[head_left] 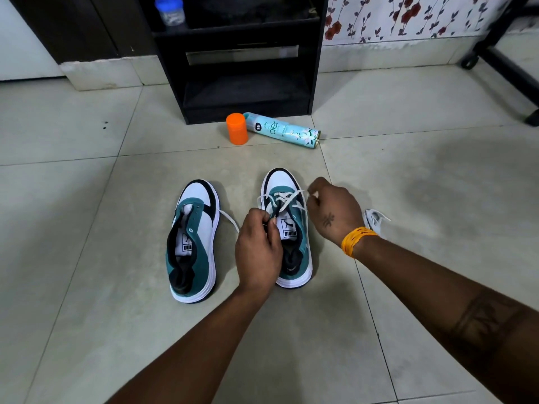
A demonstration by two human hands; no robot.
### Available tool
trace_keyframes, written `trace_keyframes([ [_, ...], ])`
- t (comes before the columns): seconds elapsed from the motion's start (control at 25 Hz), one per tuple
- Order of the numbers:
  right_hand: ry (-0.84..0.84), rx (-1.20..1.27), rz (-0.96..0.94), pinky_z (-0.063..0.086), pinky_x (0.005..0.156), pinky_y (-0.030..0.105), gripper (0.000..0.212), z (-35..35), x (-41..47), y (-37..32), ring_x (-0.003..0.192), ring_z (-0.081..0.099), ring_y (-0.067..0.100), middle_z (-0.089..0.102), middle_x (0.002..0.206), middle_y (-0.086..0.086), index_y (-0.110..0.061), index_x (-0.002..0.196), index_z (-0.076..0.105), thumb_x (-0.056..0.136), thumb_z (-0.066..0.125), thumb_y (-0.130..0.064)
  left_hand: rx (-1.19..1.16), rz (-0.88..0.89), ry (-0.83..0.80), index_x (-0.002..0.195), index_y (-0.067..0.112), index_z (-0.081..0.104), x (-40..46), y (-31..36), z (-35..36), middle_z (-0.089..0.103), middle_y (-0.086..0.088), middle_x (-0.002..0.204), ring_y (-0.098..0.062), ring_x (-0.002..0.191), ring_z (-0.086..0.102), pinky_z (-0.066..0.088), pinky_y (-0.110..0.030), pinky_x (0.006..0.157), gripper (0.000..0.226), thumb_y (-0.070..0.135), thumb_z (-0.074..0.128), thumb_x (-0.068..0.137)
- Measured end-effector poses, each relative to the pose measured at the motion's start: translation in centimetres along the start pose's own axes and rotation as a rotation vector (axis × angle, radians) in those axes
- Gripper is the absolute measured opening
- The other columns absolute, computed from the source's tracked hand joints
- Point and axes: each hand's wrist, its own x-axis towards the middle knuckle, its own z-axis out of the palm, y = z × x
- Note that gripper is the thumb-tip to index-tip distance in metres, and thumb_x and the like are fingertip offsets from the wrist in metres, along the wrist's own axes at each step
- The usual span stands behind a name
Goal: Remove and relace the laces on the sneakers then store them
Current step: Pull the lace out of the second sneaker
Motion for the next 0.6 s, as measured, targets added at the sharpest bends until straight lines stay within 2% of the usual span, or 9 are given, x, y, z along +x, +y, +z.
trace_keyframes([
  [0.08, -0.049, -0.158, -0.242, 0.042, 0.062, 0.037, 0.029, 0.0, -0.2, -1.2, 0.082, 0.066, 0.04, 0.072, 0.09, 0.011, -0.022, 0.126, 0.054, 0.098, 0.049, -0.029, -0.001, 0.001, -0.002, 0.097, 0.012, 0.051, 0.0, 0.0, 0.0, 0.061, -0.002, 0.088, -0.024, 0.078, 0.057, 0.042, -0.039, 0.067, 0.01, 0.018, 0.057, 0.101],
  [0.16, -0.084, -0.336, -0.407, 0.042, 0.061, 0.038, 0.03, 0.2, -0.2, -2.1, 0.081, 0.066, 0.041, 0.073, 0.094, 0.01, -0.022, 0.127, 0.052, 0.098, 0.048, -0.029, -0.011, -0.003, 0.001, 0.096, 0.012, 0.051, 0.1, -0.1, 0.0, 0.061, -0.002, 0.088, -0.025, 0.078, 0.056, 0.041, -0.039, 0.066, 0.01, 0.018, 0.057, 0.101],
  [0.2, -0.077, -0.4, -0.419, 0.04, 0.06, 0.037, 0.027, 0.4, 0.0, -2.2, 0.079, 0.066, 0.041, 0.073, 0.094, 0.01, -0.019, 0.123, 0.052, 0.098, 0.048, -0.028, -0.014, -0.002, 0.002, 0.096, 0.012, 0.051, 0.1, -0.1, 0.0, 0.061, -0.002, 0.088, -0.026, 0.078, 0.056, 0.041, -0.039, 0.066, 0.01, 0.017, 0.057, 0.101],
  [0.28, -0.049, -0.428, -0.27, 0.036, 0.059, 0.036, 0.023, 0.7, 0.3, -1.6, 0.081, 0.067, 0.042, 0.072, 0.094, 0.014, -0.012, 0.115, 0.052, 0.099, 0.048, -0.027, -0.01, 0.006, 0.001, 0.096, 0.012, 0.051, 0.1, -0.1, 0.0, 0.061, -0.003, 0.088, -0.026, 0.078, 0.056, 0.039, -0.038, 0.066, 0.01, 0.017, 0.057, 0.101],
  [0.36, -0.059, -0.23, 0.01, 0.037, 0.062, 0.035, 0.022, 0.5, 0.7, -0.5, 0.088, 0.066, 0.042, 0.071, 0.096, 0.016, -0.008, 0.108, 0.056, 0.099, 0.049, -0.027, -0.006, 0.012, -0.001, 0.096, 0.012, 0.051, 0.1, -0.1, 0.0, 0.061, -0.003, 0.088, -0.026, 0.078, 0.056, 0.04, -0.038, 0.066, 0.01, 0.018, 0.057, 0.101],
  [0.4, -0.079, -0.111, 0.086, 0.039, 0.063, 0.035, 0.023, 0.4, 0.7, -0.3, 0.09, 0.066, 0.042, 0.07, 0.096, 0.017, -0.008, 0.107, 0.058, 0.1, 0.049, -0.028, -0.008, 0.01, -0.002, 0.096, 0.013, 0.051, 0.0, -0.1, 0.0, 0.061, -0.003, 0.088, -0.026, 0.078, 0.056, 0.041, -0.038, 0.067, 0.01, 0.018, 0.057, 0.101],
  [0.44, -0.083, -0.067, 0.074, 0.041, 0.064, 0.035, 0.024, 0.3, 0.6, -0.3, 0.09, 0.066, 0.042, 0.07, 0.095, 0.017, -0.009, 0.109, 0.058, 0.1, 0.049, -0.029, -0.012, 0.009, -0.004, 0.096, 0.013, 0.051, 0.0, 0.0, 0.0, 0.061, -0.003, 0.088, -0.025, 0.078, 0.056, 0.042, -0.039, 0.067, 0.01, 0.018, 0.057, 0.101],
  [0.6, -0.055, -0.346, -0.376, 0.038, 0.057, 0.036, 0.025, 0.4, -0.2, -2.3, 0.074, 0.065, 0.042, 0.071, 0.088, 0.011, -0.016, 0.121, 0.052, 0.098, 0.05, -0.025, -0.008, 0.019, -0.002, 0.097, 0.012, 0.051, 0.0, -0.2, 0.0, 0.061, -0.002, 0.089, -0.026, 0.079, 0.057, 0.043, -0.039, 0.067, 0.009, 0.017, 0.057, 0.101],
])
